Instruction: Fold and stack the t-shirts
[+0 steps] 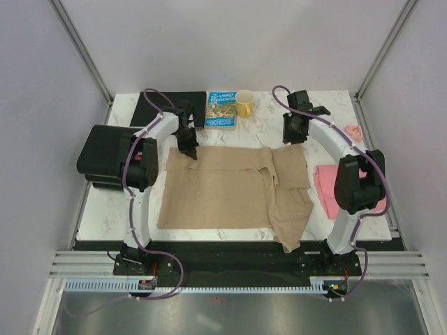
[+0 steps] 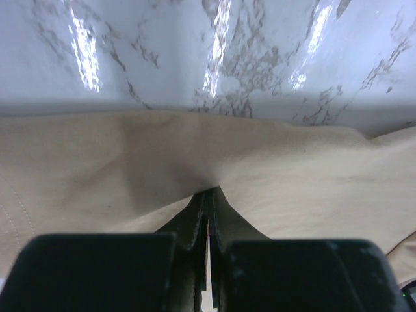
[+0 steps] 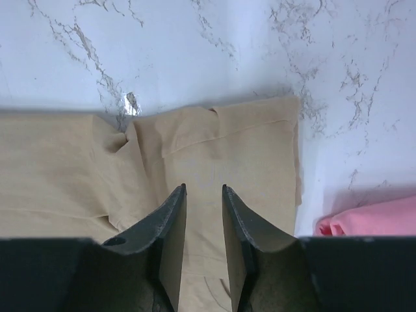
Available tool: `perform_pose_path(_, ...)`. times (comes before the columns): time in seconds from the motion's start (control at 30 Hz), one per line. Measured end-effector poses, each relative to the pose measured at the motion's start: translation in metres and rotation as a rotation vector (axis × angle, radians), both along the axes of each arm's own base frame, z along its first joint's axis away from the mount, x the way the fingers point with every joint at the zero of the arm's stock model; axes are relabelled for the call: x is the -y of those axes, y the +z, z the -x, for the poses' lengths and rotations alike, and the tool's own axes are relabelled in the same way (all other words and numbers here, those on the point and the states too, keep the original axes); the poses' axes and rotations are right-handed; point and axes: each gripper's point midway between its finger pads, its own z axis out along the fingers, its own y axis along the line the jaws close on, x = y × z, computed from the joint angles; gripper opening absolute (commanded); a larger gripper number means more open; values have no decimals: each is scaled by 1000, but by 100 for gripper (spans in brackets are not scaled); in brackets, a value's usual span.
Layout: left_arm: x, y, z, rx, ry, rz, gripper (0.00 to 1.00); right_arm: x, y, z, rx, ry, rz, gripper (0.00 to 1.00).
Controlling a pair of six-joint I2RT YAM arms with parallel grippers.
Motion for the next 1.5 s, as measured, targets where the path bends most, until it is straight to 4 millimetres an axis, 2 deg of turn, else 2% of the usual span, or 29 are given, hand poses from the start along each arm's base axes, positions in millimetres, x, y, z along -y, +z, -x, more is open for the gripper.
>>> perform_pose_path(0.13,0,-1,-6,9,2,-1,2,-1,-14,-1,-24,-5,-1,36)
perform_pose_path(0.27,-2,-1,-7,9,6,-9,12,1,-40,2,-69,-17,14,36)
perform_pose_path(0.5,-4,-3,-7,17,-1,-8,8,15,-84,13,-152,-57,70,34)
perform_pose_path(0.57,-4,-3,-7,19,0,-5,6,20,-92,15,-168,-77,71,29)
perform_pose_path(0.6,-4,-3,-6,21,0,-2,4,22,-92,13,-162,-87,71,21)
perform_pose_path(0.63,-4,-3,-6,23,0,0,2,24,-92,12,-159,-93,72,0)
perform_pose_path(0.9,-5,-3,-7,27,2,-1,2,32,-93,-6,-127,-137,90,0)
perform_pose_path(1.03,-11,-2,-10,18,9,-36,2,36,-92,-22,-104,-153,109,0)
perform_pose_path(1.3,-22,0,-44,26,37,-96,2,40,-90,-51,-64,-195,113,0)
perform_pose_path(1.5,-25,0,-52,26,49,-103,2,45,-89,-63,-56,-220,120,0)
